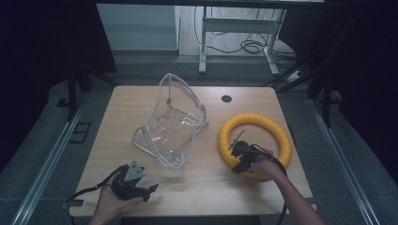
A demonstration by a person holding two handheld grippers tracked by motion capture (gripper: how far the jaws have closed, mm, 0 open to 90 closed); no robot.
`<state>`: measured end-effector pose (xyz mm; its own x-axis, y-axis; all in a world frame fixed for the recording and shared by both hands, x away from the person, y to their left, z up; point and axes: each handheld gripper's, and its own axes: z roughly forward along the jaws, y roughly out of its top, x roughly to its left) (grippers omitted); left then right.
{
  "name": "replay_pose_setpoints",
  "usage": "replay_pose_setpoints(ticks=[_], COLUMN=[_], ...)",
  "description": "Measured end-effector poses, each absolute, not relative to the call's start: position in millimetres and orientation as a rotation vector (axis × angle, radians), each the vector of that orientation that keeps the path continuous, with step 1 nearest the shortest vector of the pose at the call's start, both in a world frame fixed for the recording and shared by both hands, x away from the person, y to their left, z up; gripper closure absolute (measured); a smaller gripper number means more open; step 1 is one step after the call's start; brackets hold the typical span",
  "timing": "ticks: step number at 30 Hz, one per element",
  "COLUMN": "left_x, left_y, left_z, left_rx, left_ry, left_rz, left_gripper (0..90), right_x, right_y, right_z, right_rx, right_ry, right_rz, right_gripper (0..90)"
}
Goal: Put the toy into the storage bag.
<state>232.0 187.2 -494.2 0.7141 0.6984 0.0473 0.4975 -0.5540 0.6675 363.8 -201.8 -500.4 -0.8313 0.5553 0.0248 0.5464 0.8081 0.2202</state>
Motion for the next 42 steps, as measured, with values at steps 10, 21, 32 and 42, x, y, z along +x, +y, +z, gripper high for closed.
replay_pose_setpoints(ticks=[10,21,32,42], left_x=[232.1,232.8,232.9,232.9], left_y=[187.6,187.3,187.1,186.7], left_z=[-494.1,-494.9,-495.0,-495.3], left_rx=[2.279,2.284,2.284,2.28], left_ry=[0.906,0.905,0.907,0.91], left_rz=[0.415,0.417,0.419,0.417], left_gripper=[19.9,19.9,19.9,19.9], right_x=[361.3,359.1,346.2,340.3], right_y=[-207.5,-217.7,-227.2,-224.2], right_z=[-485.2,-461.5,-422.8,-401.7], right_rx=[0.894,0.924,0.884,0.842], right_ry=[2.927,2.881,2.778,2.74], right_rz=[0.389,0.491,0.634,0.796], right_gripper=[50.7,50.9,50.9,51.0])
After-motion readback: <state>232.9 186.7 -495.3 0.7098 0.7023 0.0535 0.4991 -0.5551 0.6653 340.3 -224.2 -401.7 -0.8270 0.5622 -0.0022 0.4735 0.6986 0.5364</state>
